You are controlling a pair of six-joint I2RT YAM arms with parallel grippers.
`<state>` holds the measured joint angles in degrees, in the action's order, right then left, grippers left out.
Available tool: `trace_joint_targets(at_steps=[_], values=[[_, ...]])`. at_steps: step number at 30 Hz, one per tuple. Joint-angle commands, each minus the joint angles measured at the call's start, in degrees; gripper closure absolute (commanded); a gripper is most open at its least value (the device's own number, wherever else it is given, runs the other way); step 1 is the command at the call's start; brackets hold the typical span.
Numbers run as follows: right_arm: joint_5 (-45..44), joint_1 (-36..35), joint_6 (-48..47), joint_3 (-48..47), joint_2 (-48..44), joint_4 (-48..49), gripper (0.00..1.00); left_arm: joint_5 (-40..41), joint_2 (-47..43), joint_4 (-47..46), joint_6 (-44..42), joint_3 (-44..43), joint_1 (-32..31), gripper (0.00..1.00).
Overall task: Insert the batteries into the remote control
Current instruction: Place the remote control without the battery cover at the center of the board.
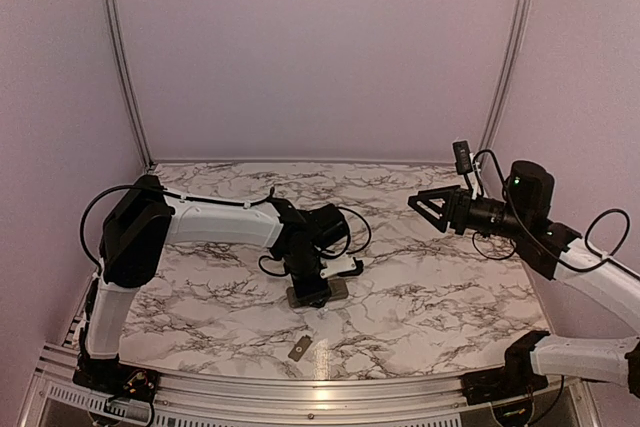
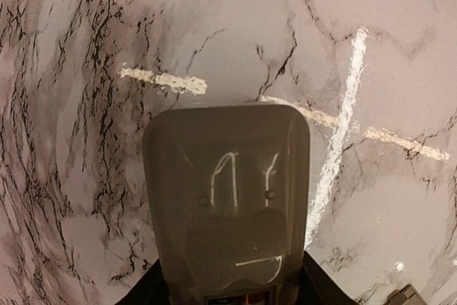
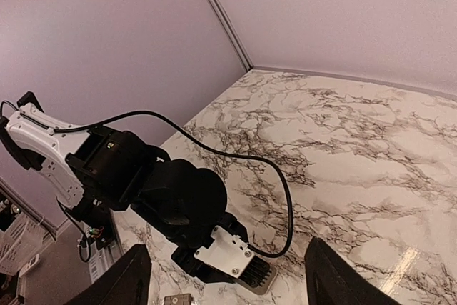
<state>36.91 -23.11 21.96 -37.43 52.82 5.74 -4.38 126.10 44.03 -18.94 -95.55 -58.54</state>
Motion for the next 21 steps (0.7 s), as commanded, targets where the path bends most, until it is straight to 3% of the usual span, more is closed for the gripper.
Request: trace_joint_targets(at_steps=[1,8,14,16,18,21], values=[[0.52,0.03,-0.99,0.10,-0.44,-0.50,0.28,-1.78,2.50,5.16,-2.58,-1.29,0.10,0.45],[1.04,0.04,-1.06,-0.04,0.08,-0.14,0.28,-0.06,1.52,5.54,-2.58,-2.36,0.18,0.25],[0.80,0.00,-2.74,-1.16,1.12,-0.89,0.27,3.23,-3.74,4.68,-1.34,-2.59,0.69,0.21],[-0.57,0.00,-3.29,-1.74,1.44,-1.07,0.22,3.92,-7.81,2.72,-0.90,-0.98,0.80,0.21],[-3.24,-0.53,-3.53,-2.57,2.20,-0.35,0.03,5.76,-12.77,-0.81,0.12,1.94,0.80,0.22],[-5.73,-2.15,-4.51,-3.98,3.85,1.24,0.01,5.71,-19.54,-5.93,3.48,7.67,0.72,0.22]])
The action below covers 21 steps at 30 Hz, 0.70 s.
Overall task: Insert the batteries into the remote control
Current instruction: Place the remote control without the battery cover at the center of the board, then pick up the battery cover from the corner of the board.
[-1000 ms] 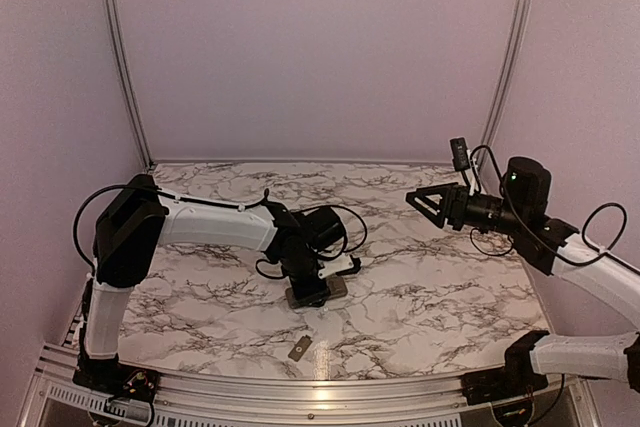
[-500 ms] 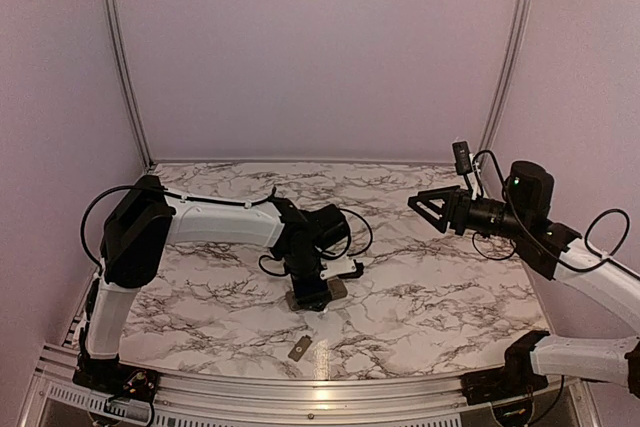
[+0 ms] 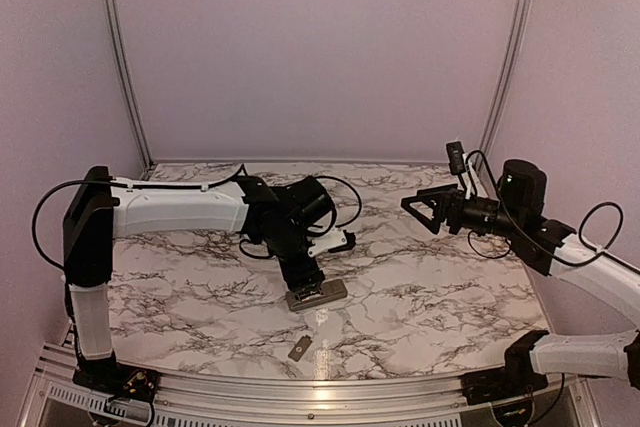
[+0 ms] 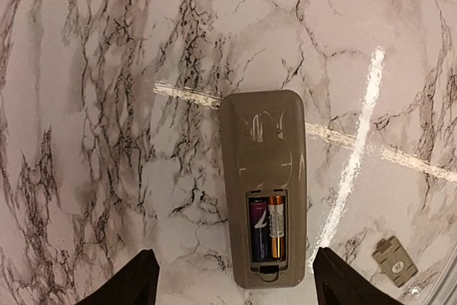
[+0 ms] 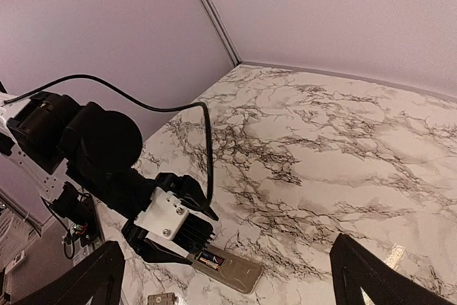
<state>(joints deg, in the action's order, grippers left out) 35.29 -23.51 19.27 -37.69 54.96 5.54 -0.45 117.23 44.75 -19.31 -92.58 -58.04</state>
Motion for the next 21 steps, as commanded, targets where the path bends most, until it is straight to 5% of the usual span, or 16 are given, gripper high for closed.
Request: trace_joint_targets(at_steps=[1,6,12,21], values=[[-4.62,-2.06,-2.40,-4.24,2.25,1.64,0.01,1.77,-12.85,-7.72,5.44,6.66,0.21,0.23],[-4.63,-2.24,-3.47,-7.54,6.69,2.31,0.01,1.08,-22.04,-13.36,15.72,16.43,-0.34,0.32],[3.33,-1.39,7.80,-4.40,14.36,15.79,0.01,5.77,-23.96,-13.00,32.58,21.64,-4.13,0.46],[1.88,0.04,3.63,-7.69,20.05,5.96,0.01,5.59,-16.75,-10.88,45.71,20.44,-10.45,0.53]])
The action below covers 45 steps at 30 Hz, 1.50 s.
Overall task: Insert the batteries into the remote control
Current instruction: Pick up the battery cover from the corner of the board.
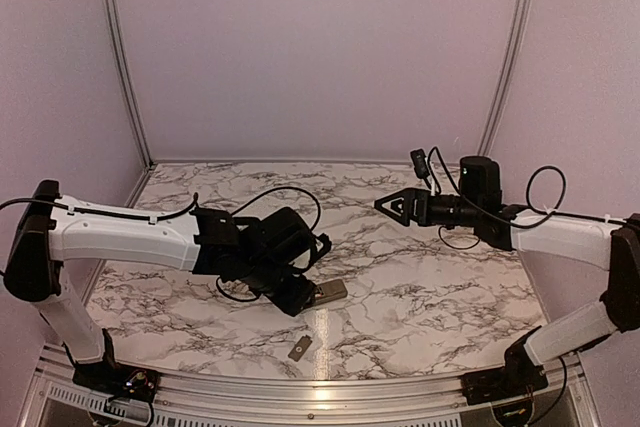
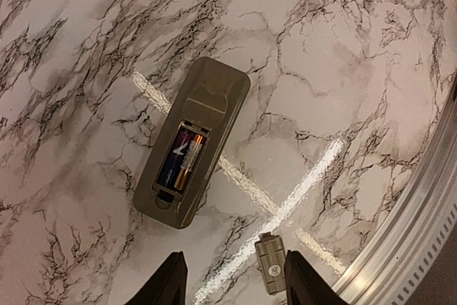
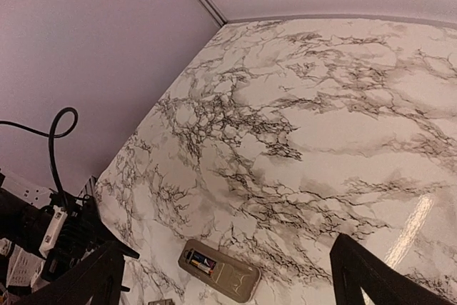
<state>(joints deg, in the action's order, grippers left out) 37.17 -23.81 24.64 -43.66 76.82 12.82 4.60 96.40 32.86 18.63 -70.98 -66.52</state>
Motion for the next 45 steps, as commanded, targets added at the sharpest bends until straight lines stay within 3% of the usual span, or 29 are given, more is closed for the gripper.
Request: trace_joint_targets(at_steps=[1,7,27,39,45], values=[[-0.38,0.30,-2.06,-1.30,-2.31,-1.39,0.01,0.50,5.38,1.76,8.08,-1.67,-2.37,0.55],[-2.97,0.35,-3.07,-0.41,-4.40,-3.17,0.01,0.18,10.23,4.67,8.31,-4.01,-2.93,0.65],[-5.55,0.30,-0.98,2.22,-4.99,-0.53,0.01,-3.48,18.04,6.45,5.47,-7.15,-4.70,0.69],[-4.14,0.32,-1.09,1.75,-4.44,-0.45,0.02,-7.07,18.29,6.18,4.34,-6.80,-4.76,0.90],[-1.13,0.35,-2.20,1.21,-4.37,-1.08,0.02,-5.99,13.75,5.78,1.86,-7.54,-3.53,0.96]])
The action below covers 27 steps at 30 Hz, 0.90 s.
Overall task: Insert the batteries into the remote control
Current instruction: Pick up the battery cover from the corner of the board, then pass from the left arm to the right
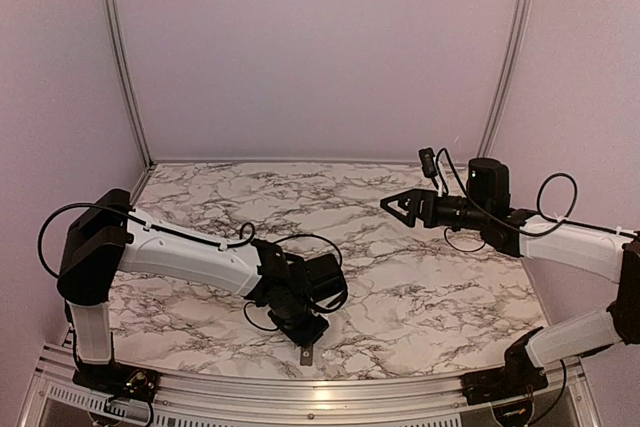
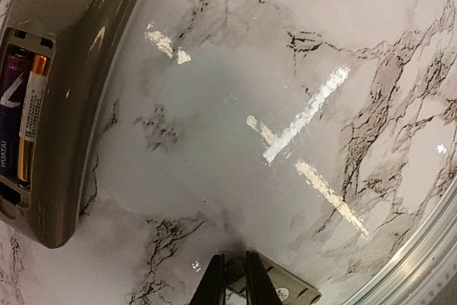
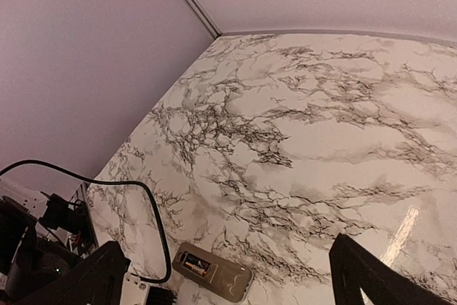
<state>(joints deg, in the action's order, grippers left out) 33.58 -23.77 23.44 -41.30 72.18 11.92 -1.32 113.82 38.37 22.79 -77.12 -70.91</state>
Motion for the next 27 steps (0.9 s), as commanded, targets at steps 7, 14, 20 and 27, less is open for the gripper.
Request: trace_joint_targets(at_steps=[7,14,20,27], values=[[11.29,-0.68,-0.47,-1.32,1.16,3.26,0.09,0.87,-17.32,-7.66,-3.46,2.35,8.05,0.97],[19.95,-8.98,1.07,-4.26,5.29,5.38,0.14,6.86,-28.27,-22.82,-6.95,8.16,10.01,0.97],[29.98,-9.73,14.66,-1.71,6.50,23.07,0.07,4.49,-37.22,-40.95,-11.65,18.54,10.44,0.96],[33.56,-15.89,19.37,-3.87,8.77,30.94,0.08,-3.40,-45.11,-60.76,-15.03,30.63,10.45,0.93]])
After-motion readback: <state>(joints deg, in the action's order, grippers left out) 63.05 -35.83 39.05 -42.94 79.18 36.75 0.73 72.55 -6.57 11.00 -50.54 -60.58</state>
